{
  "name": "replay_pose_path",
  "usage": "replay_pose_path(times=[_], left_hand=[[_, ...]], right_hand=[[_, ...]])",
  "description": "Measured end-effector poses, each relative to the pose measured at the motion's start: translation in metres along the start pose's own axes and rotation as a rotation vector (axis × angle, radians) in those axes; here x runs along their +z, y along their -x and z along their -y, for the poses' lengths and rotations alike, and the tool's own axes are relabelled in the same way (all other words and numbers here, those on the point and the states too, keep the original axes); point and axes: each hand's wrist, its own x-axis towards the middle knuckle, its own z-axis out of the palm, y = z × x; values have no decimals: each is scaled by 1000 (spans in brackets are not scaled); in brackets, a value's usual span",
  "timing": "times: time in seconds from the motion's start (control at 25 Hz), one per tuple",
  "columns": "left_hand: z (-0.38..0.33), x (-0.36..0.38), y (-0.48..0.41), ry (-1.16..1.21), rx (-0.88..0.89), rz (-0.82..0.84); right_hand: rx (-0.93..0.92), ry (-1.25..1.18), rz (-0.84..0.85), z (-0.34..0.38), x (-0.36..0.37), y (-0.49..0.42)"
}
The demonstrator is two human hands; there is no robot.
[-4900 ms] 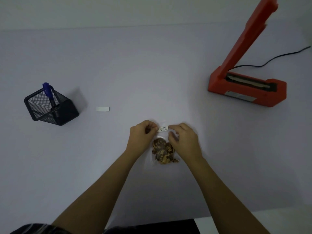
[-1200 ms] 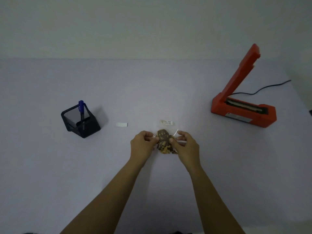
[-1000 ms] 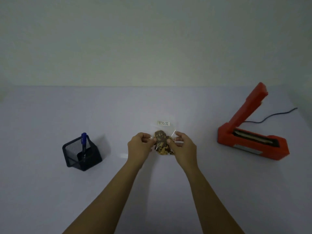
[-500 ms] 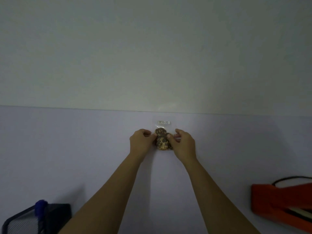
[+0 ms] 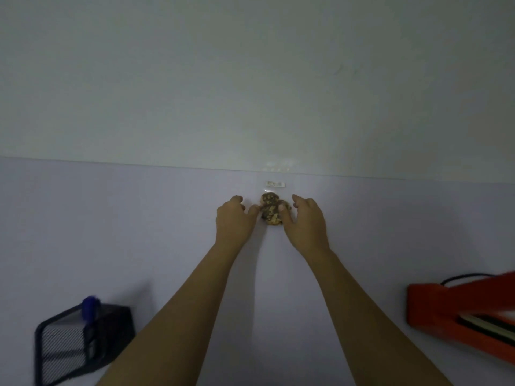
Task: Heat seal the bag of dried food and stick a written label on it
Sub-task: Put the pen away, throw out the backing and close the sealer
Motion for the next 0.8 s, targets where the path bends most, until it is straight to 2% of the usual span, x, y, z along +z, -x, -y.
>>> replay_pose_path(times=[0.12,0.28,0.36,0.44,0.56,0.64,0.8], left_hand=[[-8,-43,52,64,47,-78],[18,-125,141,139,125,-263],[52,-159,174,76,116,-405],[88,-179,193,-9,20,-501],[125,-174,197,-158,-222,-378],[137,-163,195,-158,-327,-293],[134,-152,182,7,-247,-379]], right_hand=[[-87,20,39,20,3,49],[-123,119,225,38,35,131],[-151,184,261,41,52,161],[-141,255,293,41,66,178],[-125,337,263,44,74,185],[-117,345,274,46,74,186],[-133,345,241,43,74,177]])
